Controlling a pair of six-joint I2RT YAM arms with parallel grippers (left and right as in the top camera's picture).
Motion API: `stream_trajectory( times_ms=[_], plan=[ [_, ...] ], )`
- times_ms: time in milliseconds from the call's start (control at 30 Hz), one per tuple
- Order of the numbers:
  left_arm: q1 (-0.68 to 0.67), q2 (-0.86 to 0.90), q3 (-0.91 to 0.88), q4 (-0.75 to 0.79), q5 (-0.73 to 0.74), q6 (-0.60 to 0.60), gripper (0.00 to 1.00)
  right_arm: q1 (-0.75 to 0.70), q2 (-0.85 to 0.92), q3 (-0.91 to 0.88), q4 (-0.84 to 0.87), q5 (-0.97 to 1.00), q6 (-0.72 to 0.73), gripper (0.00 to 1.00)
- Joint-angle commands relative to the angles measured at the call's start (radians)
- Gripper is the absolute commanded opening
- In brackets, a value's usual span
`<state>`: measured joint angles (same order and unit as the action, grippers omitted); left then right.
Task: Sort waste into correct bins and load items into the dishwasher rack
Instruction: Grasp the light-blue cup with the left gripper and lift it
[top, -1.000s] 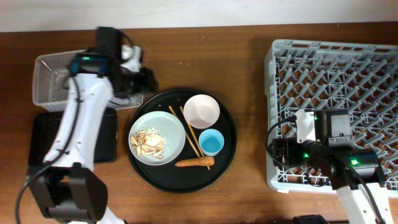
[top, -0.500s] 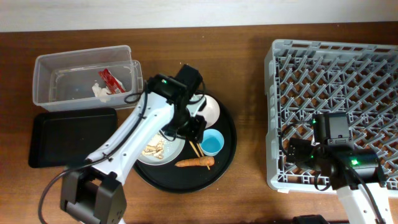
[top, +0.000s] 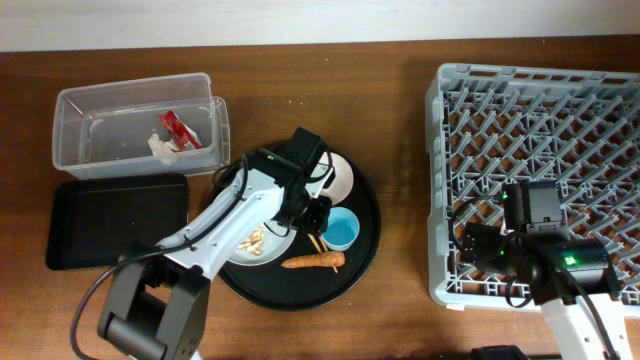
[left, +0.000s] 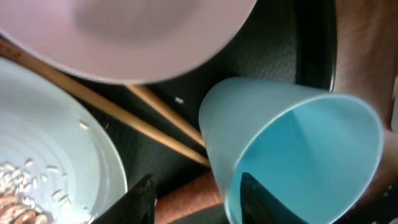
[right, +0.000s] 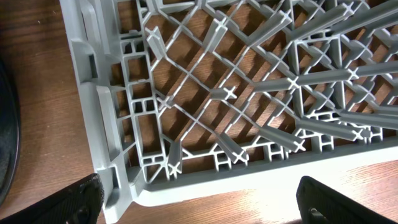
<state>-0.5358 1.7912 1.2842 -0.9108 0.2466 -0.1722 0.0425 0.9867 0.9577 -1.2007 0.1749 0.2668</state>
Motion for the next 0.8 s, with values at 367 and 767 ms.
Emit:
stream_trajectory(
  times_ms=[367,767],
  plan=[
    [-0.001,0.033,-0.008,0.031,0.069,-0.074,0.0,-0.006,-0.003,0.015,0.0,-0.006,0.012,0.98],
    [0.201,-0.065,0.138,-0.021,0.512,0.082,0.0,-0.054,0.008,0.015,0.233,-0.358,-0.118,0.97]
  ],
)
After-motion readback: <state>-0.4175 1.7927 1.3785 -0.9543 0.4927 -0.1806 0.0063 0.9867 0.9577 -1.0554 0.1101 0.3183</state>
